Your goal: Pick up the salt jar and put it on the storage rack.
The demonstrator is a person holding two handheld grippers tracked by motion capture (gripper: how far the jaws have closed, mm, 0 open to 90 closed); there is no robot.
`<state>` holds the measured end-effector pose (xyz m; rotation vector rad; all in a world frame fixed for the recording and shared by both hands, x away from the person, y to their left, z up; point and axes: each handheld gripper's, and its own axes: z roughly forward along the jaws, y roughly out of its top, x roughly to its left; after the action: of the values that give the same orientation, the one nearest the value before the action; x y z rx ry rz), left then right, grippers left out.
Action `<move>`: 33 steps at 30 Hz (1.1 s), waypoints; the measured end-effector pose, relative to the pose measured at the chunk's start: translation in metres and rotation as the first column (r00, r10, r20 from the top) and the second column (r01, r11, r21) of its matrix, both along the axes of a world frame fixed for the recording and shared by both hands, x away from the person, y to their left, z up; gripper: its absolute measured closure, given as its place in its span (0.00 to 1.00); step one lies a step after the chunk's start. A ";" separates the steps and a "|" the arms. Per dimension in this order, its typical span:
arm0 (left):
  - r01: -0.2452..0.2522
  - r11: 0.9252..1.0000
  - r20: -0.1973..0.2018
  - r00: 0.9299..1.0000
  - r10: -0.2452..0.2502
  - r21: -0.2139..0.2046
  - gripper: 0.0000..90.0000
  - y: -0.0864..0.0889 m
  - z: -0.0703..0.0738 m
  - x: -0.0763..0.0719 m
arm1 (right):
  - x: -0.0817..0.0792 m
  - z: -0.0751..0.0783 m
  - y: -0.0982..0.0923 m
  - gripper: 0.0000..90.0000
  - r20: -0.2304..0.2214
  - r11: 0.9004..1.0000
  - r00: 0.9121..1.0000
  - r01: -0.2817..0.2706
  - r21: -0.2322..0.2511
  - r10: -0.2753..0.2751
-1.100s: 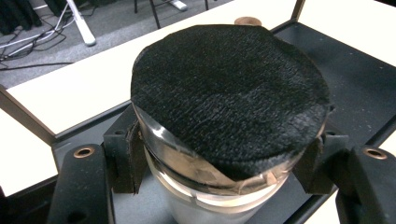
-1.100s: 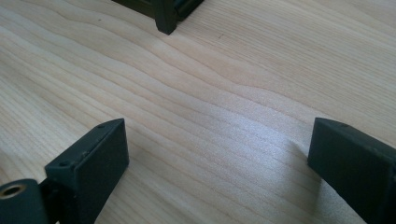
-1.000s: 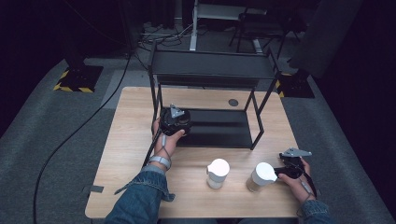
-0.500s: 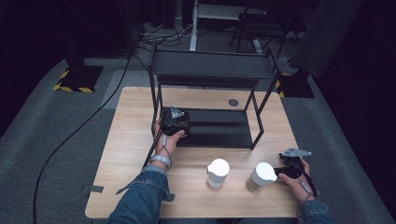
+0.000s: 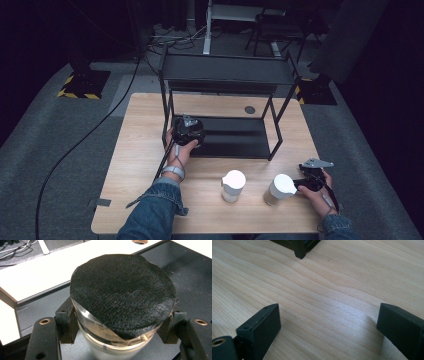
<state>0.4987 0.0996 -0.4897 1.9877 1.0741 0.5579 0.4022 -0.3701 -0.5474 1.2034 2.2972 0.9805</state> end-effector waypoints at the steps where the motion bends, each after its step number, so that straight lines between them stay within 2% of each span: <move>1: -0.001 1.000 -0.001 1.000 0.001 0.000 0.34 0.000 0.000 0.000 | 0.000 0.000 0.000 0.06 0.000 1.000 1.000 0.000 0.000 0.000; 4: -0.006 1.000 -0.004 1.000 0.006 -0.005 0.32 0.000 0.000 0.000 | 0.000 0.000 0.000 0.06 0.000 1.000 1.000 0.000 0.000 0.000; 6: -0.019 0.999 -0.006 1.000 0.019 -0.038 0.24 0.000 0.004 0.000 | 0.000 0.000 0.000 0.06 0.000 1.000 1.000 0.000 0.000 0.000; 10: -0.021 0.999 0.010 1.000 0.022 -0.034 0.18 -0.001 0.010 -0.001 | 0.000 0.000 0.000 0.06 0.000 1.000 1.000 0.000 0.000 0.000; 14: -0.018 0.999 0.039 0.999 0.020 -0.048 0.17 0.000 0.021 -0.004 | 0.000 0.000 0.000 0.06 0.000 1.000 1.000 0.000 0.000 0.000; 24: -0.008 0.998 0.079 0.997 0.013 -0.061 0.16 0.007 0.044 -0.015 | 0.000 0.000 0.000 0.06 0.000 1.000 1.000 0.000 0.000 0.000; 28: -0.007 0.998 0.074 0.997 0.012 -0.057 0.14 0.007 0.051 -0.023 | 0.000 0.000 0.000 0.06 -0.001 1.000 1.000 -0.001 -0.001 0.001; 33: 0.005 0.998 0.091 0.996 0.001 -0.061 0.14 0.008 0.060 -0.032 | 0.000 0.000 0.000 0.06 -0.001 1.000 1.000 -0.002 0.000 0.002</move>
<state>0.4667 0.1072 -0.4299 1.8916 1.0214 0.6021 0.4025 -0.3702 -0.5474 1.2024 2.2998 0.9803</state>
